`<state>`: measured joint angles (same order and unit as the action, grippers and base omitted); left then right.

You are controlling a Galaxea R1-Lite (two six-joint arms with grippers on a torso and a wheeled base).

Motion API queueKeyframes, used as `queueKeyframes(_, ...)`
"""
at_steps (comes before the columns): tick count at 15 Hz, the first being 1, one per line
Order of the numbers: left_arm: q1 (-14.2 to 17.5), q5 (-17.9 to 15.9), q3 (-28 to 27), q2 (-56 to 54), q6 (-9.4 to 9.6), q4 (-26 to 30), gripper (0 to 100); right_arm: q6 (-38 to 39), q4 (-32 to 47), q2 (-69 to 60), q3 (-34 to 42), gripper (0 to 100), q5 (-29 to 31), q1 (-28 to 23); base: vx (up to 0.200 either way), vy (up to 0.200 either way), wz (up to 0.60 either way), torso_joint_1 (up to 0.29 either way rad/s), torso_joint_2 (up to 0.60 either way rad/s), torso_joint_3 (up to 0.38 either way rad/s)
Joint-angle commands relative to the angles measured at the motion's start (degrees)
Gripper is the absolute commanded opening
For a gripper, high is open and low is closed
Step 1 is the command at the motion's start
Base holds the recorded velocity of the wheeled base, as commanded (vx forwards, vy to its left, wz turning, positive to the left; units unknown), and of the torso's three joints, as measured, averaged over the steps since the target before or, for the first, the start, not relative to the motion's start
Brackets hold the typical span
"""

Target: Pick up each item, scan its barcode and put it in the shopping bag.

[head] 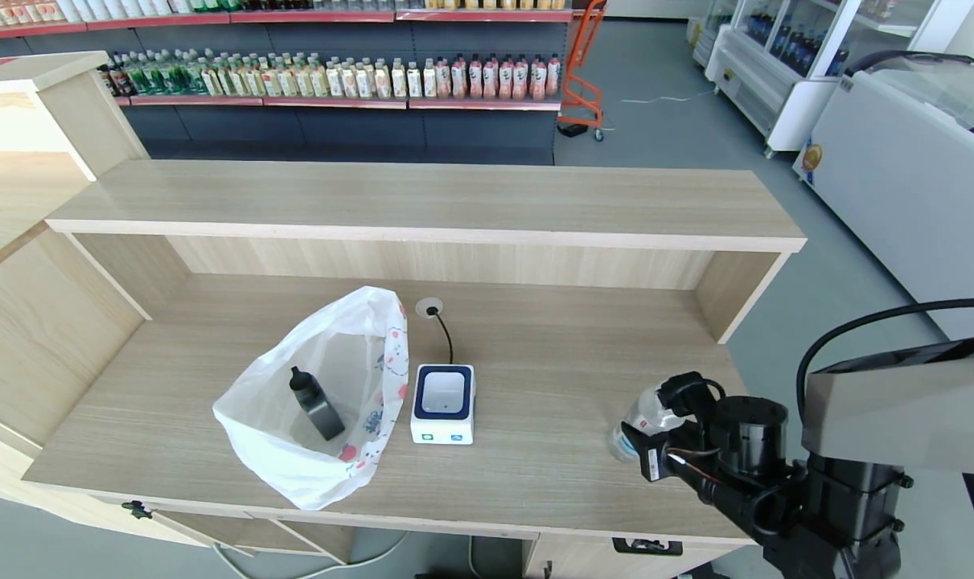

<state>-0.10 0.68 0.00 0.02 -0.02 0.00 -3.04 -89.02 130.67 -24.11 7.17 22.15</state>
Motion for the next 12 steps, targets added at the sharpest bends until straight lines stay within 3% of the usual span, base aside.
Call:
queueKeyframes(1,0.01,0.02,0.00,-0.02,-0.06,0.00,100,2.68,1.65,-7.45,-1.55,0,-0.58,-0.44,0.000,0.000,0.00,0.000,0.00,0.000)
queueKeyframes(5,0.01,0.02,0.00,-0.02,0.02,0.00,100,10.59,19.67,-24.67,-7.09,0,-10.33,-0.97,0.000,0.000,0.00,0.000,0.00,0.000)
queueKeyframes(9,0.01,0.02,0.00,-0.02,-0.06,0.00,100,19.91,21.60,-34.43,-3.13,0,-31.43,0.88,0.000,0.000,0.00,0.000,0.00,0.000)
queueKeyframes(12,0.01,0.02,0.00,-0.02,-0.06,0.00,100,20.17,21.25,-35.92,-1.90,0,-34.50,6.15,0.000,0.000,0.00,0.000,0.00,0.000)
